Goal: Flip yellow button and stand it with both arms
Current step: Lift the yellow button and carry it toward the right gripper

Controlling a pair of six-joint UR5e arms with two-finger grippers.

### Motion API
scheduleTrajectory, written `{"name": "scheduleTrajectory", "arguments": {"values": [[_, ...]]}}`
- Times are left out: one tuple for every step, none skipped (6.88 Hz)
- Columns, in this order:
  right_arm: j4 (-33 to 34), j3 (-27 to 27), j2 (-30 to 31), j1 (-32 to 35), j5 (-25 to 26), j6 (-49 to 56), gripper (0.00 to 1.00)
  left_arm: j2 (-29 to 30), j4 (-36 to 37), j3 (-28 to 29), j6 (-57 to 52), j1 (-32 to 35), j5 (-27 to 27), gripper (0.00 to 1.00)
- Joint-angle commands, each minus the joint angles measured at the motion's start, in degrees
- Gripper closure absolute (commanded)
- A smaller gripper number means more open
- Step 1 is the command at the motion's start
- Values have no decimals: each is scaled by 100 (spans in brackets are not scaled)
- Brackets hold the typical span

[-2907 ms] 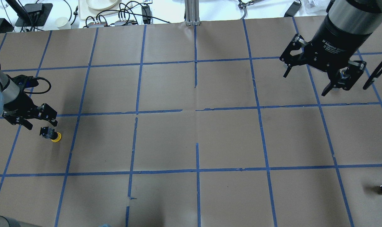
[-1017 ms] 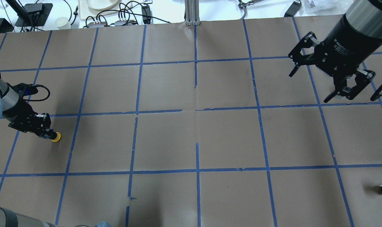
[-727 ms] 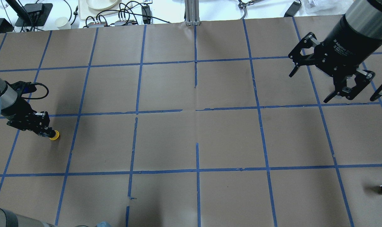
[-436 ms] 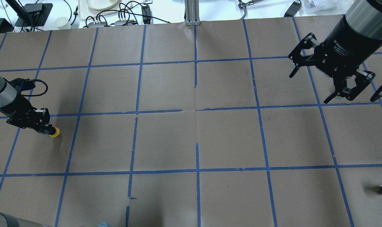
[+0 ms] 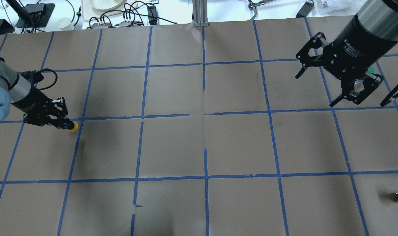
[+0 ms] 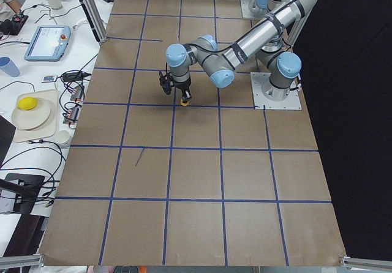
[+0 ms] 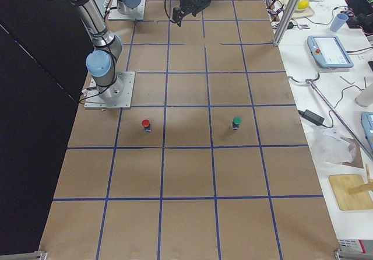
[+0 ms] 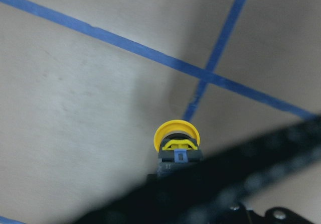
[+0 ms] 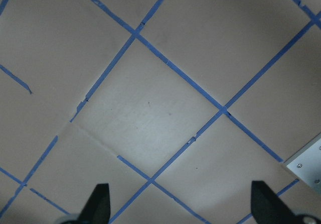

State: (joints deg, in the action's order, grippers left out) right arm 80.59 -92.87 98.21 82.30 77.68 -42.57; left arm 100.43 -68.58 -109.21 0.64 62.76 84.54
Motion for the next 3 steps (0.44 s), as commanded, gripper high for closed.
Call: {"name": "scheduleTrajectory", "arguments": {"values": [[18, 24, -82, -186, -603, -759, 0, -137, -277, 109, 1922, 446, -1335, 100], [1, 15, -91, -449, -657, -779, 0, -137, -296, 136, 3001, 630, -2240, 100], [-8, 6, -100, -634, -962, -823, 0, -285, -287, 154, 3882, 963, -2884, 100]]}}
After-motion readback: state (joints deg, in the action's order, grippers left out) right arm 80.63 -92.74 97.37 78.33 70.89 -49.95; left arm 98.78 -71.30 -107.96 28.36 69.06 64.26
